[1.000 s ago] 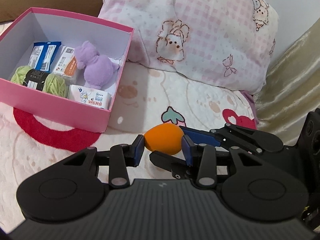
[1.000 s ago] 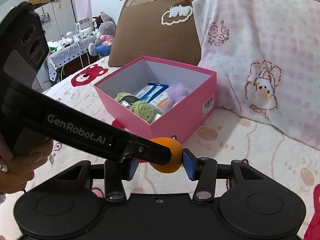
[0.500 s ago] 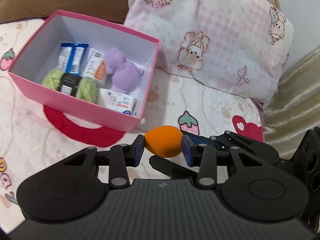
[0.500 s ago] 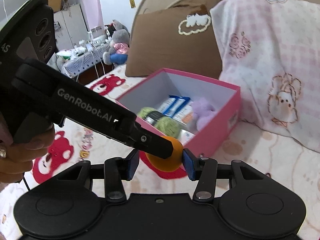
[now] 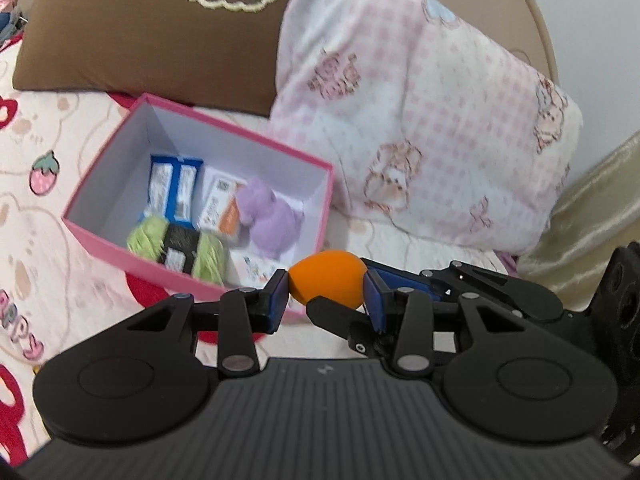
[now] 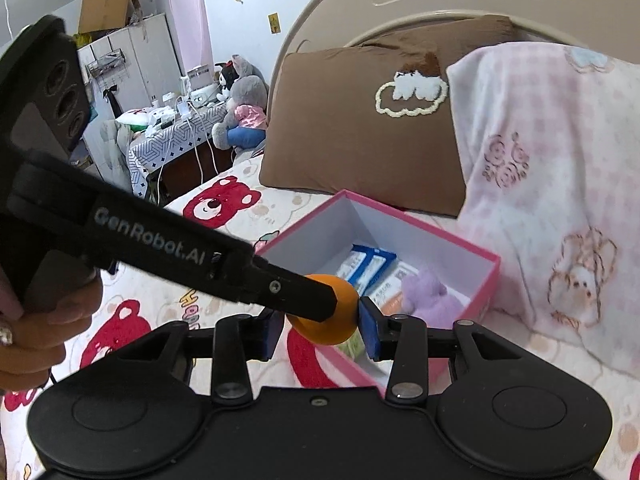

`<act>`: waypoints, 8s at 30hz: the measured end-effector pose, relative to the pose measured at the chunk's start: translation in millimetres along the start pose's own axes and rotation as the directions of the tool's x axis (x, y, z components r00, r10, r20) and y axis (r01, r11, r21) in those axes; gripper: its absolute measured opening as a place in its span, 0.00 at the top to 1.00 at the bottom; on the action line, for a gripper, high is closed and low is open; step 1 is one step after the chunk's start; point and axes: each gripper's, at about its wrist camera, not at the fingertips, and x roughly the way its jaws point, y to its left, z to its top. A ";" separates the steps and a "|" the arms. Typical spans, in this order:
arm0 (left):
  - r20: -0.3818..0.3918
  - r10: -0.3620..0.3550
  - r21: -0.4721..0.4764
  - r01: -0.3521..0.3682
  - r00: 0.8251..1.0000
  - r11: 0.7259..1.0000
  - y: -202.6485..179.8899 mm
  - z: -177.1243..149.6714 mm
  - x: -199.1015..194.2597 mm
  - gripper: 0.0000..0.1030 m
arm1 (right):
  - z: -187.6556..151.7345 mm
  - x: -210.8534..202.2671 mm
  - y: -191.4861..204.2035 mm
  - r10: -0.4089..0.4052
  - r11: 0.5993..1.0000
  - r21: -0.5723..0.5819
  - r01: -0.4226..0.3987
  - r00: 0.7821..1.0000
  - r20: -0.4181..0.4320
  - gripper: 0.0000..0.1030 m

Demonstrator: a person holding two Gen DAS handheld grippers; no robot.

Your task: Organize objects

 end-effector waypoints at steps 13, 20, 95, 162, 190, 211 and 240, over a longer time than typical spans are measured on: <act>-0.032 0.056 -0.178 -0.060 0.998 0.982 81.1 65.0 73.4 0.61 | 44.6 127.4 -35.5 0.045 0.999 0.021 -0.043 0.991 -0.128 0.57; -0.092 0.069 -0.301 -0.094 0.993 0.949 127.1 81.9 135.6 0.61 | 47.4 198.1 -60.5 0.066 0.997 0.044 -0.058 0.969 -0.237 0.57; 0.034 0.185 0.244 -0.188 0.982 0.951 -36.3 -60.5 -36.8 0.55 | -77.7 -101.2 1.2 -0.448 0.858 0.246 0.450 0.891 -0.069 0.24; -0.020 0.350 0.311 -0.327 0.937 0.892 -78.5 -137.3 37.3 0.02 | -139.6 -108.2 -11.0 -0.588 0.708 0.324 0.628 0.778 -0.221 0.11; -0.034 0.386 0.285 -0.361 0.922 0.888 -79.5 -141.7 29.2 0.02 | -144.4 -110.9 -9.7 -0.560 0.706 0.352 0.614 0.789 -0.252 0.11; -0.031 0.400 0.306 -0.372 0.916 0.876 -80.0 -141.2 25.9 0.01 | -146.1 -115.4 -8.5 -0.589 0.687 0.349 0.638 0.769 -0.248 0.11; -0.007 0.400 0.338 -0.375 0.916 0.863 -82.2 -144.3 22.8 0.01 | -148.6 -122.6 -12.5 -0.599 0.672 0.361 0.647 0.761 -0.249 0.11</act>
